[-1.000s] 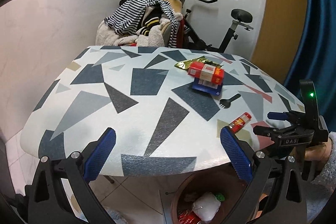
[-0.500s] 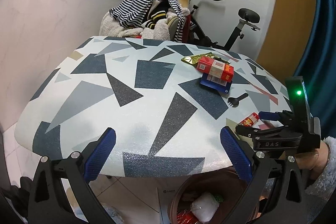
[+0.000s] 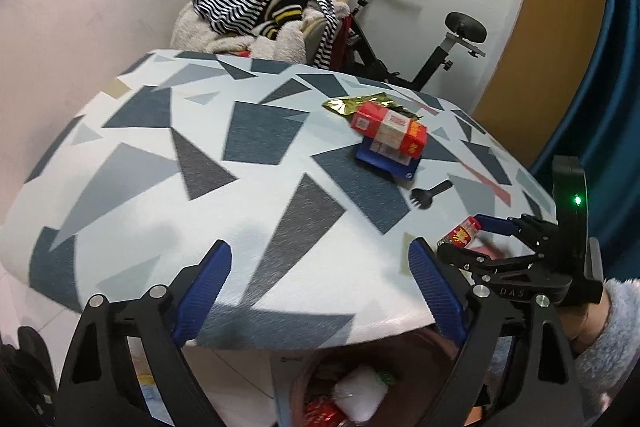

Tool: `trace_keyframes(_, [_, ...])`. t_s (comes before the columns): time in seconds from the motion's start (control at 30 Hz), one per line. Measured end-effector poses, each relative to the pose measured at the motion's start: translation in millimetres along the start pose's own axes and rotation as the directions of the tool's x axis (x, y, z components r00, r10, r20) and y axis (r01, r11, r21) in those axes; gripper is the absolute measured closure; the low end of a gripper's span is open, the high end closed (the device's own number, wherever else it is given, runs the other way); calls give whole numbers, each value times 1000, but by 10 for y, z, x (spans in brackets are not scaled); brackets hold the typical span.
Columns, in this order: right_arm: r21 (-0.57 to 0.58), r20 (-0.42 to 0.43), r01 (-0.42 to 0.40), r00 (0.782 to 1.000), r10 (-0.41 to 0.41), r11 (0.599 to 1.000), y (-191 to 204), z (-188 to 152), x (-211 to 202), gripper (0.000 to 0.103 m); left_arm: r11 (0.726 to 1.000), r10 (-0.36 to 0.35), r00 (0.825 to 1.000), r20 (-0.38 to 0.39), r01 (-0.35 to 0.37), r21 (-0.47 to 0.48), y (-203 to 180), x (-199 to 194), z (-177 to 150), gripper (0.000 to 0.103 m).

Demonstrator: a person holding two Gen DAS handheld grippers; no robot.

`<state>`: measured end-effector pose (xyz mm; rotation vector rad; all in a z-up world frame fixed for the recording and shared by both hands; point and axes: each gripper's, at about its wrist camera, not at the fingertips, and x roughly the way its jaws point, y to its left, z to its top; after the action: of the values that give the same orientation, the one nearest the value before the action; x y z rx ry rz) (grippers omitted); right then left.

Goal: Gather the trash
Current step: 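Grasp the red lighter with the right tool while the left tool grasps the red cigarette box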

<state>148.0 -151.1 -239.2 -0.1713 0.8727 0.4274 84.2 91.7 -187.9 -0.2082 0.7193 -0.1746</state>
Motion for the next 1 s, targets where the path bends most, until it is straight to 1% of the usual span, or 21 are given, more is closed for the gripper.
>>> trace_keyframes(0.13, [7, 28, 9, 1000, -9, 1000, -128, 22, -73, 20, 998, -51, 998, -27, 50, -36, -77, 175, 193, 22])
trace_keyframes(0.2, [15, 39, 12, 999, -12, 1000, -206, 26, -118, 20, 994, -90, 995, -42, 86, -72, -115, 301, 321, 24])
trace_keyframes(0.23, [17, 42, 13, 999, -13, 1000, -223, 29, -127, 20, 990, -109, 993, -50, 105, -92, -131, 364, 376, 27])
trace_keyframes(0.3, [26, 52, 17, 998, -18, 1000, -299, 31, -156, 20, 978, -162, 985, -65, 152, -140, -173, 532, 510, 29])
trace_keyframes(0.4, [45, 60, 21, 998, -24, 999, -417, 20, -189, 20, 956, -221, 971, -89, 198, -215, -210, 793, 695, 33])
trace_keyframes(0.47, [61, 65, 23, 998, -27, 998, -501, 2, -209, 20, 939, -248, 964, -99, 214, -270, -234, 983, 809, 35])
trace_keyframes(0.53, [70, 67, 24, 997, -29, 997, -563, -16, -221, 20, 930, -254, 962, -103, 213, -301, -249, 1131, 897, 38])
trace_keyframes(0.67, [93, 71, 27, 997, -34, 995, -714, -59, -245, 20, 909, -267, 957, -114, 211, -359, -246, 1369, 1025, 38])
trace_keyframes(0.77, [103, 71, 32, 997, -39, 994, -781, -77, -250, 20, 875, -289, 950, -118, 212, -436, -197, 1563, 1057, 38])
trace_keyframes(0.87, [116, 72, 36, 996, -44, 993, -842, -98, -261, 20, 819, -315, 942, -114, 210, -534, -108, 1749, 1021, 38])
trace_keyframes(0.9, [120, 72, 38, 996, -47, 992, -861, -106, -265, 20, 803, -325, 940, -108, 214, -556, -81, 1785, 1002, 40])
trace_keyframes(0.93, [123, 71, 39, 996, -48, 992, -875, -116, -271, 20, 785, -342, 935, -96, 227, -577, -67, 1813, 983, 53])
trace_keyframes(0.97, [125, 71, 40, 996, -49, 991, -880, -123, -275, 20, 779, -351, 932, -94, 235, -582, -67, 1826, 973, 61])
trace_keyframes(1.0, [127, 70, 40, 996, -49, 991, -886, -129, -281, 20, 780, -352, 931, -95, 236, -579, -73, 1827, 961, 66])
